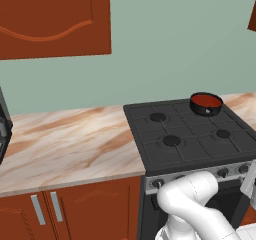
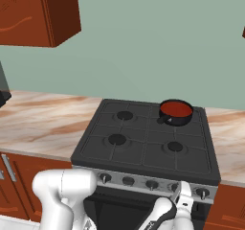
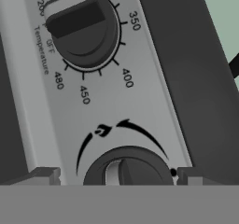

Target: Wait until the marinara sauce is simmered to a deep red color and then turn off the stove.

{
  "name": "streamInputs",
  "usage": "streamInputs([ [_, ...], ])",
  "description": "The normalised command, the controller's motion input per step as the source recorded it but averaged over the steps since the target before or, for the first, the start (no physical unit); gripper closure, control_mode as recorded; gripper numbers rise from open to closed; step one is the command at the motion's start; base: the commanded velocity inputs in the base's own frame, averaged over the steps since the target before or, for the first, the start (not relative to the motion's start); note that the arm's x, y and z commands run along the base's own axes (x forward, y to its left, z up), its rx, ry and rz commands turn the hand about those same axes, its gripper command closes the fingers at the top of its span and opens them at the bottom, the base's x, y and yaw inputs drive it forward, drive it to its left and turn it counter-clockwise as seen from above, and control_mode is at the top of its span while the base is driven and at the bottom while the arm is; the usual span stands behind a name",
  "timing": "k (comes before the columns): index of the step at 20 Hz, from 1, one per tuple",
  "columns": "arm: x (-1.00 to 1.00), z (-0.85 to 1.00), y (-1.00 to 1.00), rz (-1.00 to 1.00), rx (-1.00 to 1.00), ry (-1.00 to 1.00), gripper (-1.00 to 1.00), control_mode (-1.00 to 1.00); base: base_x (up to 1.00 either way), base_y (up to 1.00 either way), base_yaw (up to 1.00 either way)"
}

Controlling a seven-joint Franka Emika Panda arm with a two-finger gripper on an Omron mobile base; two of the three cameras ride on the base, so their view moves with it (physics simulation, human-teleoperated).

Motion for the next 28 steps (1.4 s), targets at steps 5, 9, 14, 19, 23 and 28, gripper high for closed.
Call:
streamInputs([
  [5,0.00,0.00,0.00,0.00,0.00,0.00,-1.00,-1.00,0.00,0.00,0.00],
  [9,0.00,0.00,0.00,0.00,0.00,0.00,-1.00,-1.00,0.00,0.00,0.00],
  [14,0.00,0.00,0.00,0.00,0.00,0.00,-1.00,-1.00,0.00,0.00,0.00],
  [19,0.00,0.00,0.00,0.00,0.00,0.00,-1.00,-1.00,0.00,0.00,0.00],
  [23,0.00,0.00,0.00,0.00,0.00,0.00,-1.00,-1.00,0.00,0.00,0.00],
  [28,0.00,0.00,0.00,0.00,0.00,0.00,-1.00,-1.00,0.00,0.00,0.00],
])
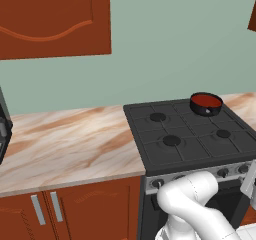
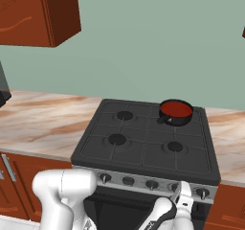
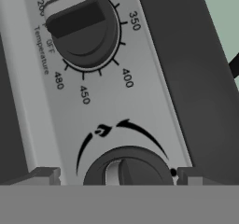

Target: Wait until the marinara sauce is simmered to a deep red color and then turn off the stove.

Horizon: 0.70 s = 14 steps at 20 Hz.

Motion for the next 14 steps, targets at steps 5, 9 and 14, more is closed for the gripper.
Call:
streamInputs([
  [5,0.00,0.00,0.00,0.00,0.00,0.00,-1.00,-1.00,0.00,0.00,0.00],
  [9,0.00,0.00,0.00,0.00,0.00,0.00,-1.00,-1.00,0.00,0.00,0.00],
  [14,0.00,0.00,0.00,0.00,0.00,0.00,-1.00,-1.00,0.00,0.00,0.00],
])
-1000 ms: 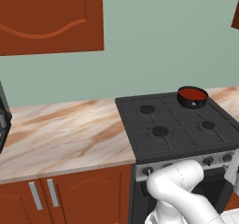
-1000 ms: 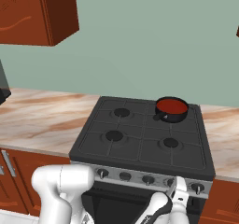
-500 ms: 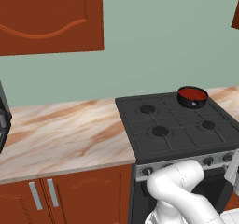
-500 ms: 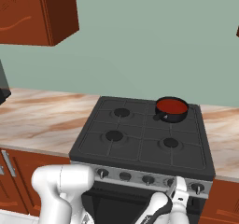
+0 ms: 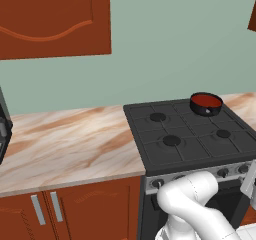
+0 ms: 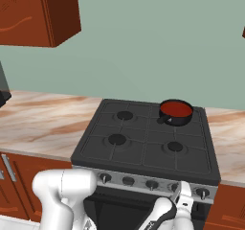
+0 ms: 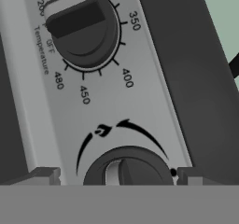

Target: Wait until the marinara sauce is simmered to a deep red color and then turn off the stove.

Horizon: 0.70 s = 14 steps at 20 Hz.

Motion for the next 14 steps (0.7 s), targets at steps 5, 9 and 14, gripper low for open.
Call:
streamInputs([
  [5,0.00,0.00,0.00,0.00,0.00,0.00,-1.00,-1.00,0.00,0.00,0.00],
  [9,0.00,0.00,0.00,0.00,0.00,0.00,-1.00,-1.00,0.00,0.00,0.00],
  [14,0.00,0.00,0.00,0.00,0.00,0.00,-1.00,-1.00,0.00,0.00,0.00],
])
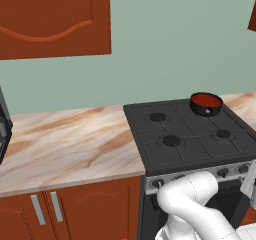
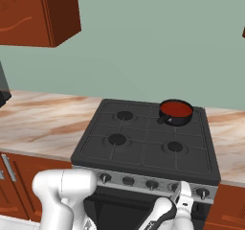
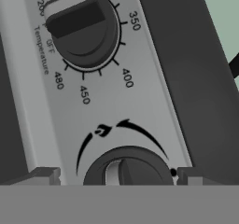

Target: Wait until the marinara sauce is simmered to a deep red color and then turn off the stove.

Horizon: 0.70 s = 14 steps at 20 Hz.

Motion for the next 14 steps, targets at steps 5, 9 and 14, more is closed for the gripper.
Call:
streamInputs([
  [5,0.00,0.00,0.00,0.00,0.00,0.00,-1.00,-1.00,0.00,0.00,0.00],
  [9,0.00,0.00,0.00,0.00,0.00,0.00,-1.00,-1.00,0.00,0.00,0.00],
  [14,0.00,0.00,0.00,0.00,0.00,0.00,-1.00,-1.00,0.00,0.00,0.00],
])
